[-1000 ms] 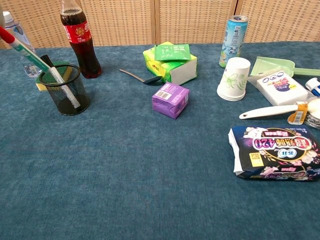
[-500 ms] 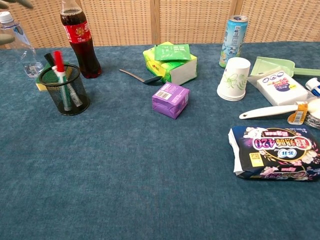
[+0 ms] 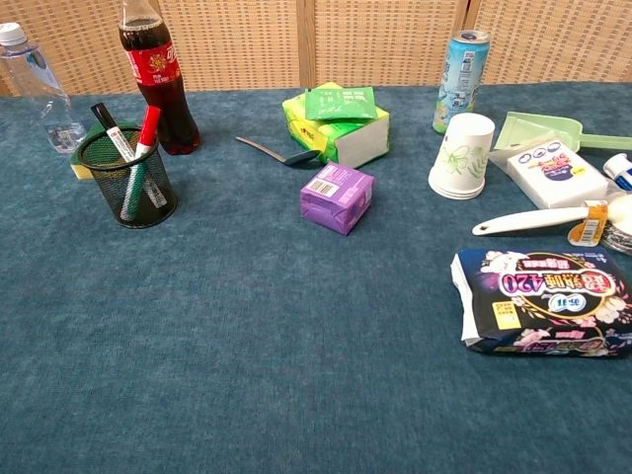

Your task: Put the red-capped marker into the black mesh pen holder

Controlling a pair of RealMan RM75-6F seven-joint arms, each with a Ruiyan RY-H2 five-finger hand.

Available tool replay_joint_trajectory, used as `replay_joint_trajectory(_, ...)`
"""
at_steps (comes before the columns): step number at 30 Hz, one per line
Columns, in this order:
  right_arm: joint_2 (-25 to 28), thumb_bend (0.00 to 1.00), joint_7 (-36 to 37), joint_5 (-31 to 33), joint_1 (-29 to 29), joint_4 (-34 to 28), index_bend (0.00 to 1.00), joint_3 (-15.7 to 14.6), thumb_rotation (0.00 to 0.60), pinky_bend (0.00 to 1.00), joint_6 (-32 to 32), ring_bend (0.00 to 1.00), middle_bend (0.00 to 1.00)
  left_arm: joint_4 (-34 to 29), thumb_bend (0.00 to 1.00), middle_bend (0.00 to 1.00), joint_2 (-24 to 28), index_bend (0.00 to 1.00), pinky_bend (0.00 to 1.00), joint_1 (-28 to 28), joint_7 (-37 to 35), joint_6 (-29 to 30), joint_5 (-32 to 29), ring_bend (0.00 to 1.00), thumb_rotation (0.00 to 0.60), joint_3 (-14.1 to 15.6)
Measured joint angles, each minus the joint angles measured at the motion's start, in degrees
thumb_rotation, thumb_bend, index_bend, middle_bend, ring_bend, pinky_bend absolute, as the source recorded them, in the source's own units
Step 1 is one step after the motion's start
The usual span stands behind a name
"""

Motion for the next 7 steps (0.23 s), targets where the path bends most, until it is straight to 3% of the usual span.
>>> replay_joint_trajectory(7, 0.0, 0.0, -0.1, 0.0, -0.1, -0.1, 0.0, 0.0, 0.6, 0.14, 0.2, 0.0, 0.0, 0.4, 0.41, 0.0, -0.6, 0.21, 0.0, 6.8, 9.5, 6.5, -2.4, 0.0, 0.6, 2.1)
